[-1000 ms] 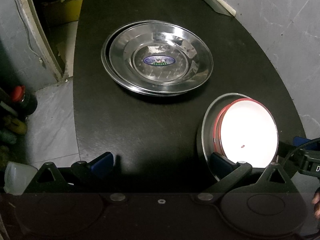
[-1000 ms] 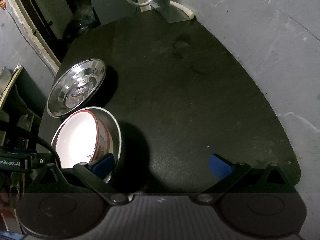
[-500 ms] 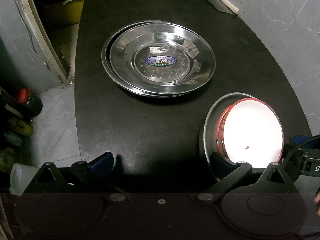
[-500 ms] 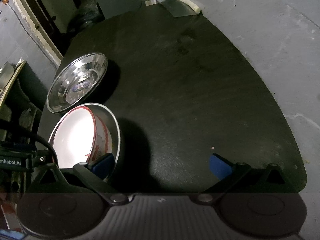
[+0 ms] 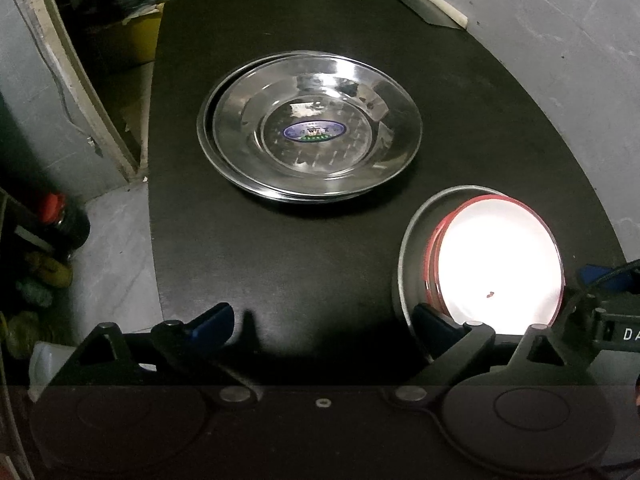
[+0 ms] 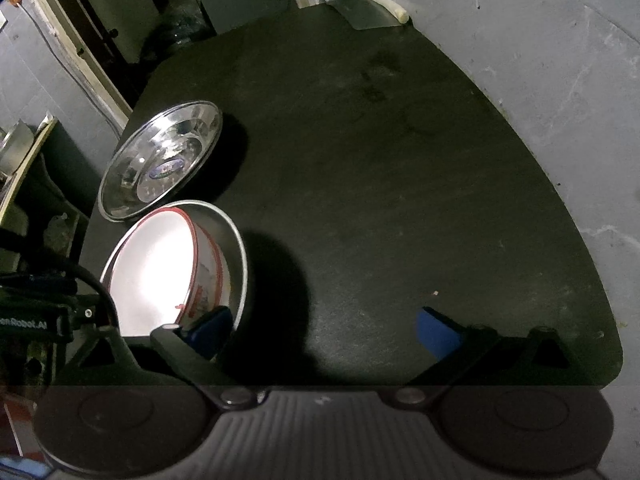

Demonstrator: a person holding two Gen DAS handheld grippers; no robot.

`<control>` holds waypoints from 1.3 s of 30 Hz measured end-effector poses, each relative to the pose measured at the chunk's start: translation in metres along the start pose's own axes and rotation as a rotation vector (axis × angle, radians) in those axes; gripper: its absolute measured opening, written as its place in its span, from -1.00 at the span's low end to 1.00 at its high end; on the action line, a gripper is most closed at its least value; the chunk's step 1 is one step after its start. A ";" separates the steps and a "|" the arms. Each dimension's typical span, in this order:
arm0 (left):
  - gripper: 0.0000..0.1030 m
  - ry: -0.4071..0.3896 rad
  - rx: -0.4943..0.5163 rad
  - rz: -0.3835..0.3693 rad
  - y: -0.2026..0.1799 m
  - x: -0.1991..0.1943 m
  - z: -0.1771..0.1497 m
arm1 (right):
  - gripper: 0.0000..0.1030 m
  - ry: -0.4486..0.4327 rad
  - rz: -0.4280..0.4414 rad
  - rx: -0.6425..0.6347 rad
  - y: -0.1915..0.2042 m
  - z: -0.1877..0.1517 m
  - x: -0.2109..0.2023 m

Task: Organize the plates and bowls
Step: 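Move both grippers to the steel bowl rim and close on it, then lift the steel bowl with both grippers and carry it over the steel plates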

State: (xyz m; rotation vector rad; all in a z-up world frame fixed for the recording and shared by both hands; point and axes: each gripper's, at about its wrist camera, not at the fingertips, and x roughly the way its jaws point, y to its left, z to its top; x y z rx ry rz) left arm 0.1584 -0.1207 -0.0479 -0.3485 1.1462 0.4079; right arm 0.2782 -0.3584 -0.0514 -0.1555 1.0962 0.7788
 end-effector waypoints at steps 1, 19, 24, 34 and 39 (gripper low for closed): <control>0.84 0.000 0.001 -0.004 0.000 0.000 0.000 | 0.85 -0.002 0.005 0.001 0.000 0.000 -0.001; -0.22 -0.025 -0.022 -0.187 0.002 -0.007 -0.003 | 0.26 -0.022 0.081 0.016 0.001 -0.003 -0.008; -0.62 -0.031 -0.017 -0.251 0.000 -0.008 -0.005 | -0.11 -0.029 0.118 -0.007 0.007 -0.003 -0.011; -0.69 -0.032 -0.020 -0.274 0.001 -0.006 -0.004 | -0.48 -0.036 0.156 -0.015 0.011 -0.005 -0.014; -0.69 -0.032 -0.020 -0.273 0.001 -0.007 -0.004 | -0.67 -0.041 0.168 -0.038 0.016 -0.005 -0.015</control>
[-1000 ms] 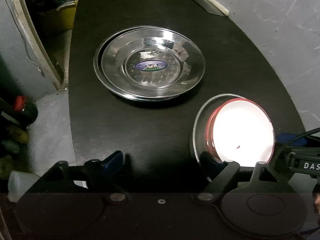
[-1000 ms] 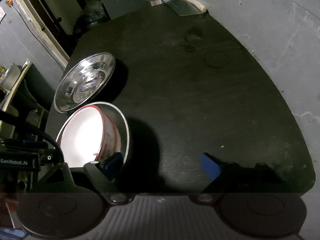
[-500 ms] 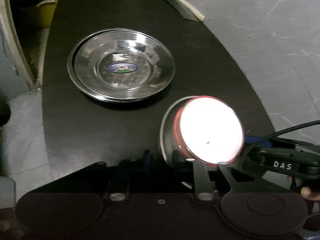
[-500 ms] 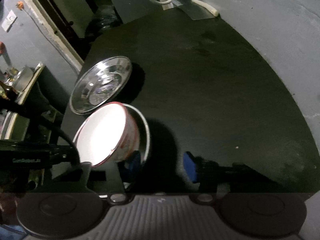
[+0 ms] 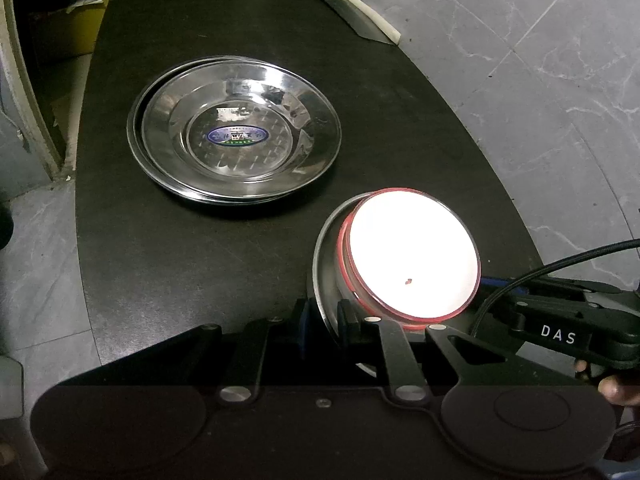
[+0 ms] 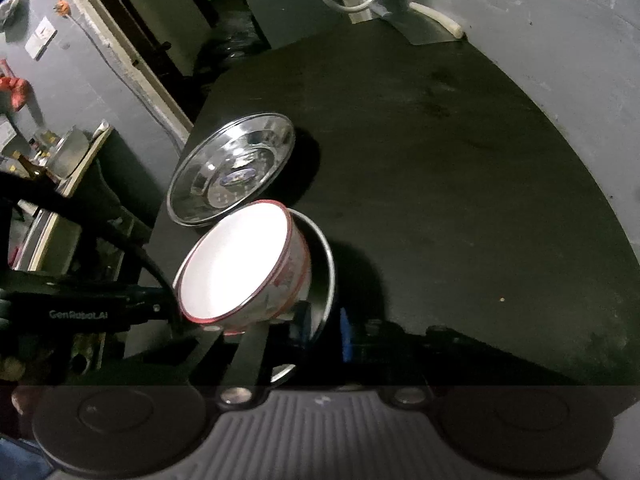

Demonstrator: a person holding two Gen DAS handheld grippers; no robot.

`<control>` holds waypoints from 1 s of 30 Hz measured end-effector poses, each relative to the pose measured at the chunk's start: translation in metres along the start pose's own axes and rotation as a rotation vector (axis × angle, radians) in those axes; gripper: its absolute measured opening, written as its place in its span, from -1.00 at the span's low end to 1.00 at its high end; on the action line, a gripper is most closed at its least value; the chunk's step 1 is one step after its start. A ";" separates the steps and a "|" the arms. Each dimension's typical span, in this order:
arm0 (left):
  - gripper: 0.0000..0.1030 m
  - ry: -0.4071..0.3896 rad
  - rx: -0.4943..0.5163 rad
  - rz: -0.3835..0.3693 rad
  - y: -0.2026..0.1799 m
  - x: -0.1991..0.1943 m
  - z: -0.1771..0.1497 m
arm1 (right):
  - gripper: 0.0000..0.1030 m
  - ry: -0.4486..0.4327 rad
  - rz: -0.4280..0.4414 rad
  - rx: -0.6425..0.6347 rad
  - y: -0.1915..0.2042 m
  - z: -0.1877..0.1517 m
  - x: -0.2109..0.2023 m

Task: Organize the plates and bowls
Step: 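Lift the steel bowl with both grippers and carry it over the steel plates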

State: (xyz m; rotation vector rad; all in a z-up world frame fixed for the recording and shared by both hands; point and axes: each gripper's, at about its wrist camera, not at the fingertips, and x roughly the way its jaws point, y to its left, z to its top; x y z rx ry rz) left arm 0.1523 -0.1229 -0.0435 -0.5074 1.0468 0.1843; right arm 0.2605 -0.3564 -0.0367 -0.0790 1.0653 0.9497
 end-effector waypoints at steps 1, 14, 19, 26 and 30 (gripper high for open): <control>-0.69 0.000 0.001 0.000 0.000 0.000 0.000 | -0.68 0.000 -0.003 -0.003 0.001 0.000 0.000; -0.66 0.002 -0.005 -0.016 0.002 0.000 0.000 | -0.67 0.002 -0.005 0.014 0.001 0.000 0.001; -0.67 0.002 -0.001 -0.016 0.002 0.000 0.000 | -0.68 0.005 -0.017 0.006 0.003 0.001 0.002; -0.68 -0.001 0.013 -0.005 -0.001 0.000 -0.001 | -0.70 -0.004 -0.028 0.012 0.005 -0.001 0.002; -0.69 -0.002 0.011 -0.009 0.000 0.000 -0.002 | -0.71 -0.007 -0.030 0.018 0.005 -0.002 0.001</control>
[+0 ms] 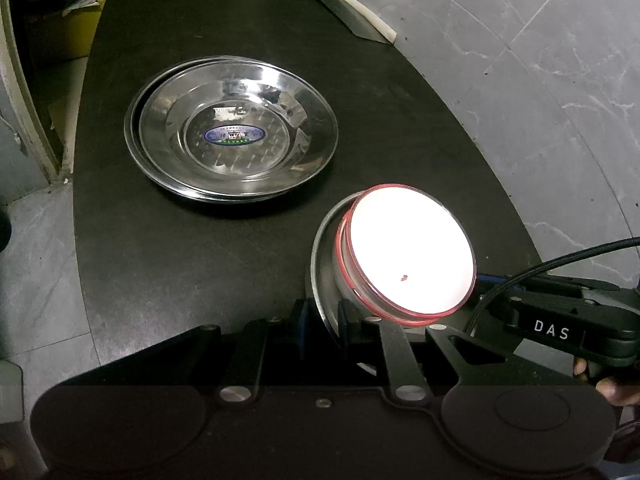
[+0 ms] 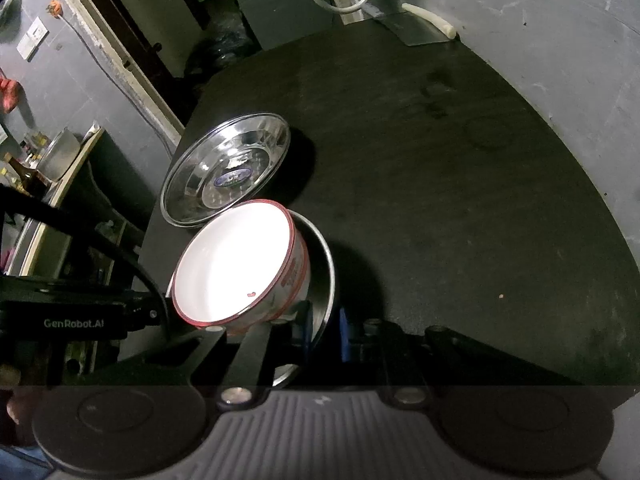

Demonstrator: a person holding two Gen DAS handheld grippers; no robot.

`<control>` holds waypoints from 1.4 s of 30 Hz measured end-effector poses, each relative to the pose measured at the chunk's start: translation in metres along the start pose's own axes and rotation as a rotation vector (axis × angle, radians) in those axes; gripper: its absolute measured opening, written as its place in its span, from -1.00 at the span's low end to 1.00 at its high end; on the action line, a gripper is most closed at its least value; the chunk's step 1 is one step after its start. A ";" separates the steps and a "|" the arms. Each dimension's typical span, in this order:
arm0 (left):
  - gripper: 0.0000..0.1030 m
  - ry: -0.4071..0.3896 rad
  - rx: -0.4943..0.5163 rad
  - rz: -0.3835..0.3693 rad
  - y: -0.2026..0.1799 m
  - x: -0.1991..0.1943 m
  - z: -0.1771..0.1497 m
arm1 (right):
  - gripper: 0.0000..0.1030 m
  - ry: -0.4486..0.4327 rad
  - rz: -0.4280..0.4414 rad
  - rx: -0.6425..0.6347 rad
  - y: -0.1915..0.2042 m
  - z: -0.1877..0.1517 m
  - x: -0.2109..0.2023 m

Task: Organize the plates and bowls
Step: 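Lift the steel bowl with both grippers and carry it over the steel plates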

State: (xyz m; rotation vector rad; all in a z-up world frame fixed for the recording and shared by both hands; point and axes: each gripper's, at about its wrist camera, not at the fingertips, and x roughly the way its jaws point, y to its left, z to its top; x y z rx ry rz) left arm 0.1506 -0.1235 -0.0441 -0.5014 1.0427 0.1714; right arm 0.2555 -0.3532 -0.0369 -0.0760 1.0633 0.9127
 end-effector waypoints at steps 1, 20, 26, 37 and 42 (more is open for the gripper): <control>-0.69 0.000 -0.001 -0.001 0.000 0.000 0.000 | -0.71 0.000 0.000 0.001 0.000 0.001 0.000; -0.73 -0.003 -0.046 -0.032 0.002 0.000 0.016 | -0.71 -0.024 0.005 0.115 -0.010 0.004 -0.010; -0.74 -0.026 -0.059 -0.041 0.001 -0.003 0.027 | -0.71 -0.041 0.010 0.137 -0.013 0.014 -0.012; -0.76 -0.070 -0.072 -0.032 0.002 -0.009 0.044 | -0.71 -0.077 0.007 0.106 -0.006 0.036 -0.011; -0.76 -0.094 -0.072 -0.019 0.004 -0.012 0.052 | -0.71 -0.084 0.018 0.089 -0.004 0.048 -0.009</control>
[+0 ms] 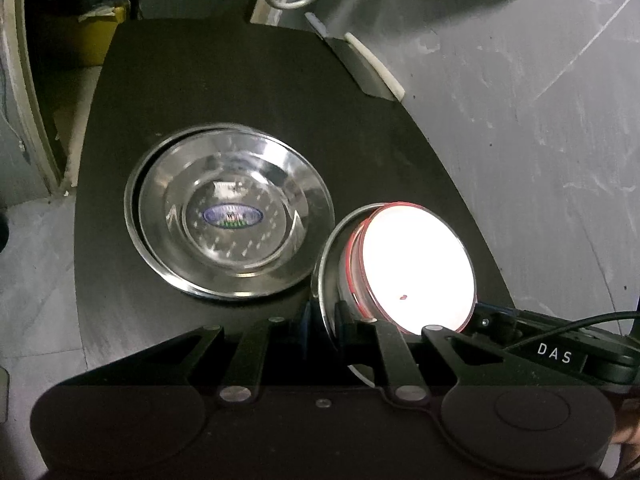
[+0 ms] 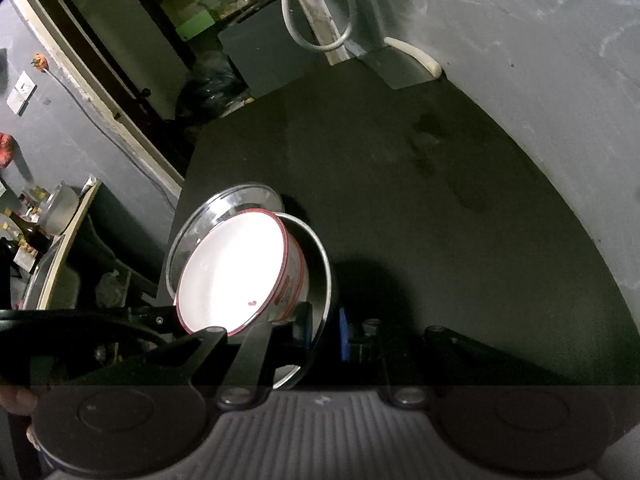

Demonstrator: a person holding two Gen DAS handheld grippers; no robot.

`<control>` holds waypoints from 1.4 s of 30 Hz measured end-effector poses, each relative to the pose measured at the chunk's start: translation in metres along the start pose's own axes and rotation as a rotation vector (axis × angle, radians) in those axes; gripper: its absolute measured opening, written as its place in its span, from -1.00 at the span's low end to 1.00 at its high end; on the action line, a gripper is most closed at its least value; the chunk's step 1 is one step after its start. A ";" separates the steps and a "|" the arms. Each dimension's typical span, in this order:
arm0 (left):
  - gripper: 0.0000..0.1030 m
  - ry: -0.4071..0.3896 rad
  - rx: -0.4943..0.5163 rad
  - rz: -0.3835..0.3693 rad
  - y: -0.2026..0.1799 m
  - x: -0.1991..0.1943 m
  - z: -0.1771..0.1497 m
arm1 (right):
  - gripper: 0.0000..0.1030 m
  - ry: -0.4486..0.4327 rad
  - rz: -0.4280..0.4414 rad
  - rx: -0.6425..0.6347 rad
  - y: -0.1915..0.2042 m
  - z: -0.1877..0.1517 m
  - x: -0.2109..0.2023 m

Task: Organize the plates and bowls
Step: 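Lift the steel bowl with both grippers and carry it over the steel plates, then lower the steel bowl onto the steel plate stack with both grippers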

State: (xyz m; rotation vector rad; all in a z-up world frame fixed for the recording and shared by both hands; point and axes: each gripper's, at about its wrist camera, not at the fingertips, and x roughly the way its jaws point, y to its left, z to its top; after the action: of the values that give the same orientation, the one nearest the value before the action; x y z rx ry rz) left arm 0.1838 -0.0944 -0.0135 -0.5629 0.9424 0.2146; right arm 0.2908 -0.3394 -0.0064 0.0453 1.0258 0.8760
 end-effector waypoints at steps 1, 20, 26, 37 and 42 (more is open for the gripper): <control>-0.76 -0.005 -0.002 0.002 0.001 0.000 0.002 | -0.71 0.000 0.003 -0.004 0.001 0.003 0.001; -0.76 -0.078 -0.064 0.041 0.022 -0.010 0.027 | -0.71 0.005 0.044 -0.088 0.027 0.046 0.023; -0.77 -0.093 -0.094 0.071 0.034 -0.010 0.033 | -0.71 0.022 0.059 -0.127 0.041 0.059 0.037; -0.78 -0.094 -0.156 0.120 0.058 -0.002 0.039 | -0.71 0.070 0.085 -0.180 0.059 0.075 0.070; -0.79 -0.084 -0.175 0.125 0.064 0.006 0.041 | -0.71 0.095 0.080 -0.189 0.060 0.079 0.081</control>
State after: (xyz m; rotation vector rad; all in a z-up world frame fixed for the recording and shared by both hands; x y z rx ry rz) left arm 0.1897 -0.0187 -0.0232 -0.6508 0.8829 0.4334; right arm 0.3319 -0.2184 0.0027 -0.1160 1.0306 1.0533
